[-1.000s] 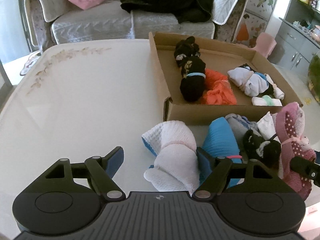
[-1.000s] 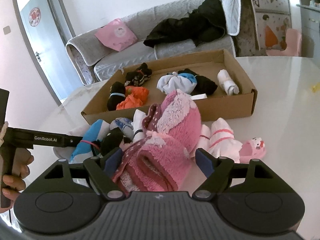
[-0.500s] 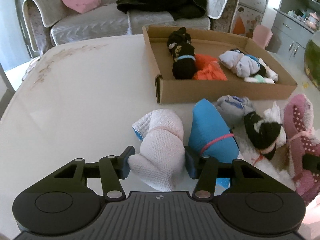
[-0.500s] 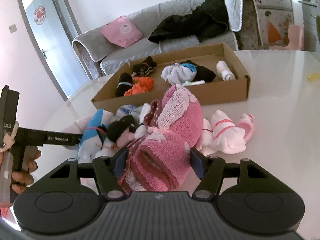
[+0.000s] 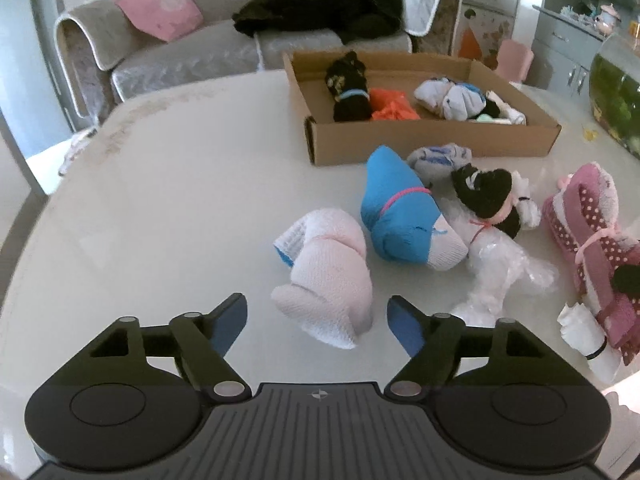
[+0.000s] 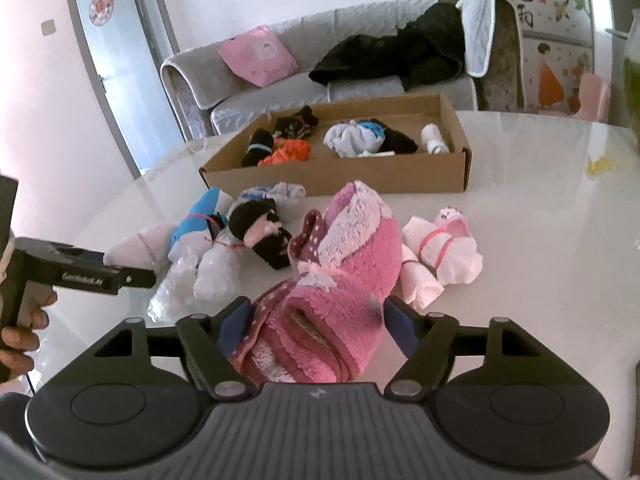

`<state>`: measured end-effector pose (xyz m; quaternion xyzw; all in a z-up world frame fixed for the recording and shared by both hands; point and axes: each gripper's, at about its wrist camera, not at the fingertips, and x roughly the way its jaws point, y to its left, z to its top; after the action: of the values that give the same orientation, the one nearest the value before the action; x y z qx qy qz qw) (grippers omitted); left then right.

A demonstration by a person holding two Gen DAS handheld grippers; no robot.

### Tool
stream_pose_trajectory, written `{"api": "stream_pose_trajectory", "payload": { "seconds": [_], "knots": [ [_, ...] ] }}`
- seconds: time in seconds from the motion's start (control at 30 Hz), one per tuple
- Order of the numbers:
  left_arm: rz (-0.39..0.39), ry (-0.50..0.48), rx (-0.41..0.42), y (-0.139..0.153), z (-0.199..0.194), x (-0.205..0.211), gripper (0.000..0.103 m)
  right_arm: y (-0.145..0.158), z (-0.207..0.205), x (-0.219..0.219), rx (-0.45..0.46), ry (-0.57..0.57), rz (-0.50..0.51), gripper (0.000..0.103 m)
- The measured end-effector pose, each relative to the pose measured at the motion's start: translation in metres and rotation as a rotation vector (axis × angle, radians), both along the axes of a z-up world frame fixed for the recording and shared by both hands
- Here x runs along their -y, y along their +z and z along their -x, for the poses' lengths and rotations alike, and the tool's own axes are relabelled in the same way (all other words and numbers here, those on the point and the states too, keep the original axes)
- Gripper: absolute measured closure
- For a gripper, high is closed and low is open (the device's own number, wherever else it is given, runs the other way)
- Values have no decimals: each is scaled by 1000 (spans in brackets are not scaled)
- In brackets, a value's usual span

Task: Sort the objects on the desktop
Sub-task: 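Grasp the white knit sock bundle with the left tool while the right grasps the pink towel bundle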

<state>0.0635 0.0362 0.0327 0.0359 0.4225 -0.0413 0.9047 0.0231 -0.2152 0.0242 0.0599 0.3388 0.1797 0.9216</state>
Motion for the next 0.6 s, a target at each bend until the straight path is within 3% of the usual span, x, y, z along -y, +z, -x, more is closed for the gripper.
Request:
{"api": "stream_pose_trajectory", "payload": {
  "seconds": [0.23, 0.47, 0.6],
  "knots": [
    [-10, 29, 4, 4, -7, -7, 15, 1, -7, -4, -8, -46, 4, 25],
    [9, 26, -4, 3, -38, -6, 15, -7, -19, -30, -27, -72, 87, 19],
    [-27, 30, -24, -10, -48, 0, 17, -11, -21, -36, -26, -87, 132, 26]
  ]
}}
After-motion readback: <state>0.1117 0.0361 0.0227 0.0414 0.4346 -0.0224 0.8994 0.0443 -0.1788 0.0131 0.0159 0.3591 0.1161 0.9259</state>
